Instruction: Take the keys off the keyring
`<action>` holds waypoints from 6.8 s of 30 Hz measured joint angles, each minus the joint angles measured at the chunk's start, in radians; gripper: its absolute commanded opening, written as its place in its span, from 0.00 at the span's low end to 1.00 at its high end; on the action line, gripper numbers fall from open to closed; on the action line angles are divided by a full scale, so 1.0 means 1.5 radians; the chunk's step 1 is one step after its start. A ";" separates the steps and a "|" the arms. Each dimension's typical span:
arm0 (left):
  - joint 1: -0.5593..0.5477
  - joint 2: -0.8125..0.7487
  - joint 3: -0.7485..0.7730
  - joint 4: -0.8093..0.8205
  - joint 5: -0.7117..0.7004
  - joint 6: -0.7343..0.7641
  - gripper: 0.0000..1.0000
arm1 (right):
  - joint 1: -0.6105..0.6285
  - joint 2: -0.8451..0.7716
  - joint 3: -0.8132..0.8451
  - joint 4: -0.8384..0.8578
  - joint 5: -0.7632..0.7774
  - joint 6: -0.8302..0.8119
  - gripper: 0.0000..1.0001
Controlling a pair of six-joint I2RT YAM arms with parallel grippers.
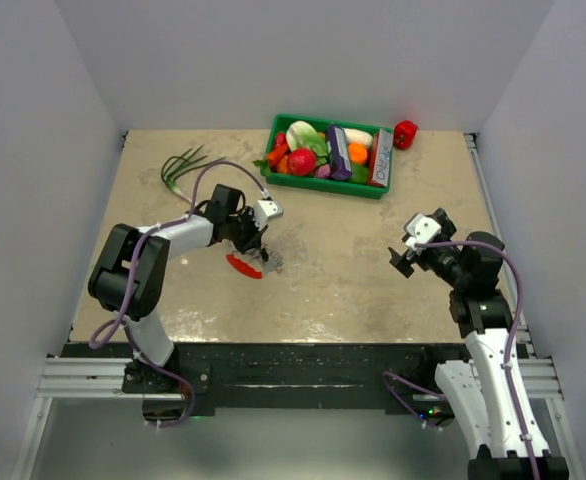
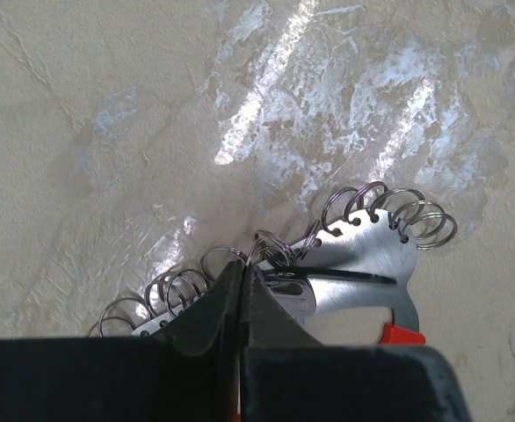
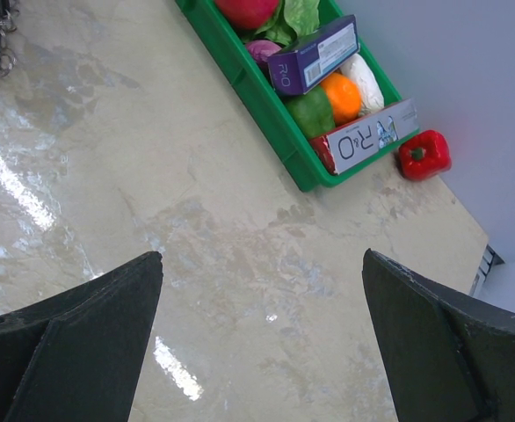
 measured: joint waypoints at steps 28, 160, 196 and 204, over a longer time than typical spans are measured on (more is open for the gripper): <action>0.000 -0.098 -0.009 -0.001 0.060 -0.001 0.00 | -0.005 -0.001 0.000 -0.003 -0.013 -0.002 0.99; -0.031 -0.259 -0.040 -0.084 0.512 0.149 0.00 | 0.498 0.456 0.232 0.080 -0.026 0.132 0.34; -0.033 -0.267 -0.063 -0.021 0.518 0.066 0.48 | 0.494 0.473 0.232 0.094 -0.001 0.133 0.00; -0.033 -0.270 -0.063 -0.002 0.506 0.055 0.57 | 0.490 0.472 0.232 0.097 0.008 0.135 0.00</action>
